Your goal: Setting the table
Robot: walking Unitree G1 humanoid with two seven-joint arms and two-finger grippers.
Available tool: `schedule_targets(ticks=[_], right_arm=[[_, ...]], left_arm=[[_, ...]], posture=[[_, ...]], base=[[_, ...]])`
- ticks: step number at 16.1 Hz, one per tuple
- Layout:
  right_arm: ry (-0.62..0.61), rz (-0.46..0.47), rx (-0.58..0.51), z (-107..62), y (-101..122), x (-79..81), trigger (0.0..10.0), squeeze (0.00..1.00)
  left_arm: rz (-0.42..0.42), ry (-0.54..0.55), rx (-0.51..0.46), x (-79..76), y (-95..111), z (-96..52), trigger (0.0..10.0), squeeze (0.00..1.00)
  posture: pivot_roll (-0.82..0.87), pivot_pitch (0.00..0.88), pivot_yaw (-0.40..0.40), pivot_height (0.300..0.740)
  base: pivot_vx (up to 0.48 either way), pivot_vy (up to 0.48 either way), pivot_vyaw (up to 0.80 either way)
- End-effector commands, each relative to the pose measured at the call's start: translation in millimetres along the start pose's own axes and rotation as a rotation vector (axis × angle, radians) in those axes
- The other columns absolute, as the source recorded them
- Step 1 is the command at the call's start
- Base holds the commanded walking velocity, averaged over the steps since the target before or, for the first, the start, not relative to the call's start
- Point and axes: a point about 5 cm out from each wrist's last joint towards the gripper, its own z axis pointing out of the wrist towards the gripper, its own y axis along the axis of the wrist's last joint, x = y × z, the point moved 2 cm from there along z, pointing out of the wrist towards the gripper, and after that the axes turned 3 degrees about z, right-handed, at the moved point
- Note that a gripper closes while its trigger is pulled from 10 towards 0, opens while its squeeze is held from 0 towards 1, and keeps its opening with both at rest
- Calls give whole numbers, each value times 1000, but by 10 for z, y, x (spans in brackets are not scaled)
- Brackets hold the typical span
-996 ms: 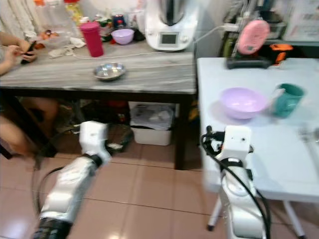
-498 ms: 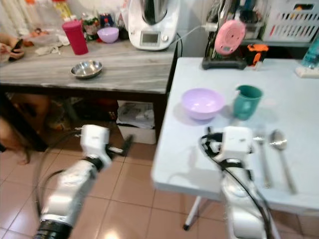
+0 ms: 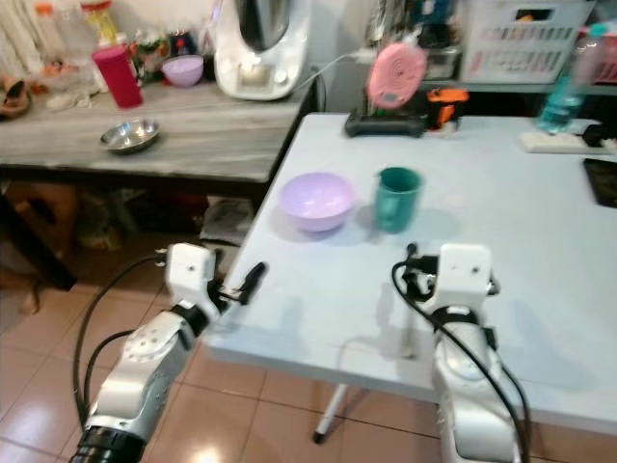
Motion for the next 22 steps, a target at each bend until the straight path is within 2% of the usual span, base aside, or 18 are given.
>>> schedule_targets(ticks=[1, 8, 18, 22], right_arm=[[20, 4, -17, -7, 38, 79, 10000, 0], [75, -45, -54, -19, 69, 178, 10000, 0], [120, -66, -71, -41, 71, 257, 10000, 0], [137, -82, -84, -47, 85, 278, 10000, 0]], left_arm=[[9, 28, -6, 115, 20, -43, 10000, 0], [1, 7, -23, 127, 55, -59, 10000, 0], [7, -13, -14, 115, 46, -61, 10000, 0], [11, -19, -11, 105, 36, -68, 10000, 0]], posture=[[-313, 0, 69, 740], [-305, 0, 76, 740], [-305, 0, 80, 740], [-301, 0, 80, 740]], base=[[0, 0, 0], [0, 0, 0], [0, 0, 0], [280, 0, 0]])
